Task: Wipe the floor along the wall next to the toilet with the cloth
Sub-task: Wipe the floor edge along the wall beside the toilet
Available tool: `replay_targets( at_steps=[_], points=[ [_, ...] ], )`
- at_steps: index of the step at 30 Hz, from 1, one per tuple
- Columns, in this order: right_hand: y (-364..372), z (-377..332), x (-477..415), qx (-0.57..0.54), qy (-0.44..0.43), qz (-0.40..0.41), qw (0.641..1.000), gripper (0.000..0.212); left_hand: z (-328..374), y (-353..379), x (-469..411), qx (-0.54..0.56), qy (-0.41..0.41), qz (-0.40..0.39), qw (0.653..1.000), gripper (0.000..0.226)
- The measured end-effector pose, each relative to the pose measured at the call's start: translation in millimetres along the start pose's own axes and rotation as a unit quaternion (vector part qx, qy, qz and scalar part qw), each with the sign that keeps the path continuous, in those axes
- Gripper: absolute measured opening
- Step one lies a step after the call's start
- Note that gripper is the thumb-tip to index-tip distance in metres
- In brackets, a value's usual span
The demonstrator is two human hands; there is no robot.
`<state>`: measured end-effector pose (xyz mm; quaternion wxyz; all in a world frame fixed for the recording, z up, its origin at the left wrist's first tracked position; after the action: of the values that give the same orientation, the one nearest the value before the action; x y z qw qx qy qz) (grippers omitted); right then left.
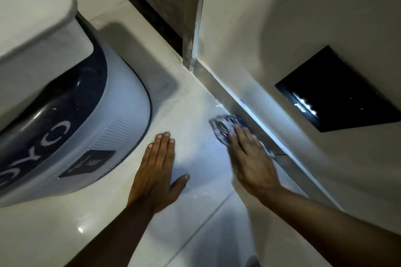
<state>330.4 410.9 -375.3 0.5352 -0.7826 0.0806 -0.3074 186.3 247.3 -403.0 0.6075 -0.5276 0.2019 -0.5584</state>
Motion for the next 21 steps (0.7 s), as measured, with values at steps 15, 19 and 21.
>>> replay_targets(
  at_steps=[15, 19, 21],
  points=[
    [-22.2, -49.1, -103.4, -0.063, 0.017, 0.026, 0.998, 0.07, -5.1, -2.3, -2.1, -0.001, -0.031, 0.001, 1.0, 0.095],
    [-18.9, -40.6, -65.3, -0.073, 0.042, 0.05, 0.995, 0.065, -7.9, -1.9, 1.1, 0.002, -0.055, -0.004, 0.998, 0.097],
    [-13.9, -22.6, -15.5, -0.061, 0.055, 0.041, 0.996, 0.062, -8.2, -1.3, 1.1, 0.008, -0.046, -0.011, 0.999, 0.097]
  ],
)
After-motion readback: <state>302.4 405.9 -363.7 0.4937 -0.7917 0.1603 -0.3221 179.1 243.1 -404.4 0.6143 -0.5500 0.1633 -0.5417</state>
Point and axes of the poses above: each hand's wrist, its own x-axis away from the middle knuckle, its own y-axis out of the palm, z = x × y, the point moved 9 cm from there along -x, towards the middle knuckle, and after that the axes turned 9 degrees about -z, right-handed, at the moved point
